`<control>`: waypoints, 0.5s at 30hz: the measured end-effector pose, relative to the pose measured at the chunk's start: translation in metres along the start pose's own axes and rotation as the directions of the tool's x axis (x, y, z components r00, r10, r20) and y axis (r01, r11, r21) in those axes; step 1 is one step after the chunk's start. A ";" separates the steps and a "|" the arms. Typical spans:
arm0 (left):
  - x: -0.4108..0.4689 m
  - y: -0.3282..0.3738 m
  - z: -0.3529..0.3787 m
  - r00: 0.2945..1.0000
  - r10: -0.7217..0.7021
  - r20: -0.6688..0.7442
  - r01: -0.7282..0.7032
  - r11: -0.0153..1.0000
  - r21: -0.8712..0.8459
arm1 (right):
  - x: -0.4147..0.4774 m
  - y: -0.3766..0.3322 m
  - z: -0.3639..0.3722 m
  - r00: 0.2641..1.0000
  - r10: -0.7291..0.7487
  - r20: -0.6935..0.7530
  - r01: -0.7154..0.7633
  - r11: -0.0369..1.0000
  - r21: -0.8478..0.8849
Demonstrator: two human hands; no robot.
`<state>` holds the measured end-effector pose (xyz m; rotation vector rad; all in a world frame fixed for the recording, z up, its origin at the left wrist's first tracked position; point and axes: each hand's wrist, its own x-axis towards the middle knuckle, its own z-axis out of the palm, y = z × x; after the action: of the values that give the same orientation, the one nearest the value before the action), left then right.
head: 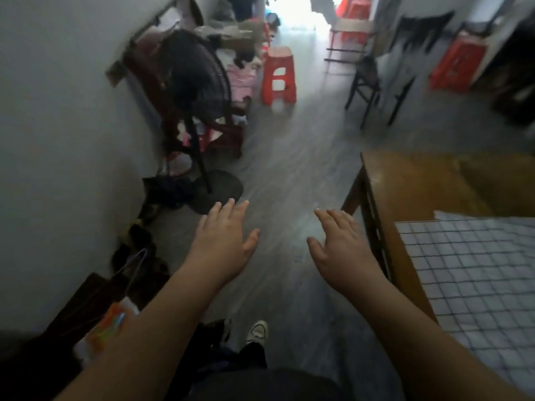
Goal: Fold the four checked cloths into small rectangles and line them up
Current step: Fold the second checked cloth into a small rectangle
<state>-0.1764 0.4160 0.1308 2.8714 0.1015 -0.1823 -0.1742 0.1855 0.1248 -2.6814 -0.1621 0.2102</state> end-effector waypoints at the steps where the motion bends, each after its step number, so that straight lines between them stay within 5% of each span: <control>1: 0.026 0.007 -0.001 0.999 0.051 0.010 -0.051 0.999 0.006 | 0.013 0.008 -0.005 0.999 0.050 -0.011 -0.050 0.999 0.009; 7: 0.157 0.075 0.001 0.916 0.384 0.115 -0.392 0.918 0.055 | 0.055 0.065 -0.031 0.925 0.359 -0.124 -0.354 0.933 0.059; 15: 0.208 0.228 0.044 0.626 0.715 0.311 -0.745 0.666 -0.031 | 0.016 0.153 -0.035 0.677 0.701 -0.223 -0.672 0.713 0.201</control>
<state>0.0439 0.1961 0.1187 2.6670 -1.1610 -0.4538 -0.1402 0.0362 0.0868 -2.4973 0.9512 0.0473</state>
